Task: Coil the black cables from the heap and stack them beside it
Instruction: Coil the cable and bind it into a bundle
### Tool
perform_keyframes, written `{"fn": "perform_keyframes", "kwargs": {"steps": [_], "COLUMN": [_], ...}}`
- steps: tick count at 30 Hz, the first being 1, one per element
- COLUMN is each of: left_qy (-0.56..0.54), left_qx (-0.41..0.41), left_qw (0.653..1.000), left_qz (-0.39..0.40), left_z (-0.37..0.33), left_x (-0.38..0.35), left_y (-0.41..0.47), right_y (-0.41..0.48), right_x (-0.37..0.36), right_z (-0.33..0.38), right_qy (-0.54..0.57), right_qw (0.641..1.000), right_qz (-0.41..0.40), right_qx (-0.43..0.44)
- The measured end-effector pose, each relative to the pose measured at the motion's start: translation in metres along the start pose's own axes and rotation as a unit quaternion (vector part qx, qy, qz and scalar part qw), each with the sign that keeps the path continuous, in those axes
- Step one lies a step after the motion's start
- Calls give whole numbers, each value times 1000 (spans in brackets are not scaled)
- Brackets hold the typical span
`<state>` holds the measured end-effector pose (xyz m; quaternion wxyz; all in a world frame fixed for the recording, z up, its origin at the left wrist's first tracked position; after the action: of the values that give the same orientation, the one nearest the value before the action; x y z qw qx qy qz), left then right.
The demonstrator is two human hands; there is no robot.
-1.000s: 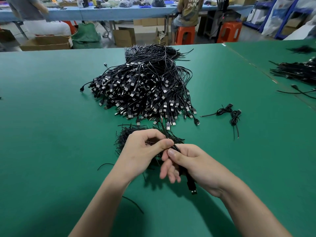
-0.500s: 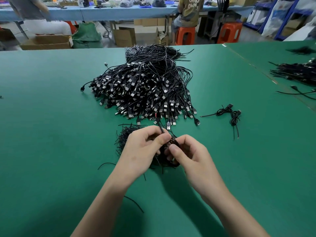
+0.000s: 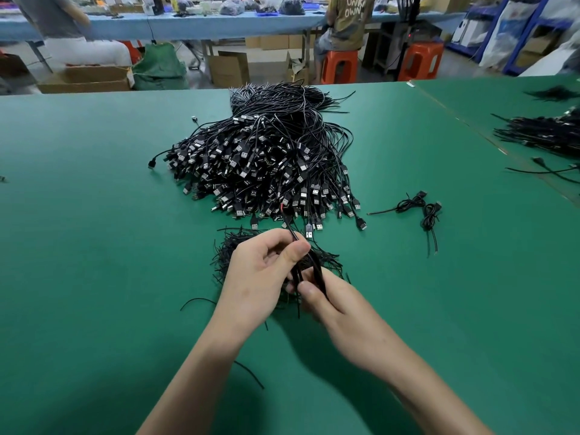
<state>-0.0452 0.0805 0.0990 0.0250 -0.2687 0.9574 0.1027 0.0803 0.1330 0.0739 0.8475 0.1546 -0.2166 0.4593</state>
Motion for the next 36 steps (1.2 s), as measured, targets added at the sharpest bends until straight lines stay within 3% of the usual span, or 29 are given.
{"fn": "perform_keyframes", "kwargs": {"steps": [4, 7, 10, 14, 18, 22, 26, 31, 36], "left_qy": [-38, 7, 8, -89, 133, 322, 367, 372, 383], "left_qx": [10, -13, 0, 116, 214, 179, 179, 96, 33], "left_qw": [999, 998, 986, 974, 940, 882, 842, 867, 882], "left_qz": [12, 62, 166, 176, 231, 292, 352, 316, 271], "left_z": [1, -4, -11, -23, -16, -19, -7, 0, 8], "left_x": [0, 5, 23, 48, 23, 1, -11, -12, -12], "left_y": [-3, 1, 4, 17, 24, 22, 14, 15, 13], "right_y": [0, -1, 3, 14, 24, 36, 44, 48, 53], "right_x": [5, 15, 27, 34, 25, 22, 30, 43, 46], "right_z": [7, 12, 22, 31, 36, 32, 36, 34, 34], "right_qy": [-80, -201, -351, -506, -594, -651, -649, -631, -586], "right_qw": [996, 978, 932, 846, 768, 715, 717, 726, 765], "right_qz": [21, 29, 35, 76, 127, 154, 165, 176, 199], "right_qx": [22, 45, 87, 150, 203, 203, 195, 208, 181]}}
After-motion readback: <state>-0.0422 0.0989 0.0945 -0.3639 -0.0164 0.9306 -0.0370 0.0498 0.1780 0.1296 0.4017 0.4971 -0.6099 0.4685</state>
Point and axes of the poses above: each hand's wrist, its own y-axis towards the middle knuckle, its own x-axis out of the back of the hand, z = x × y, the point moved 6 cm from there along y, towards the middle knuckle, and after that the axes turned 9 degrees about -y, right-handed, at the moved point
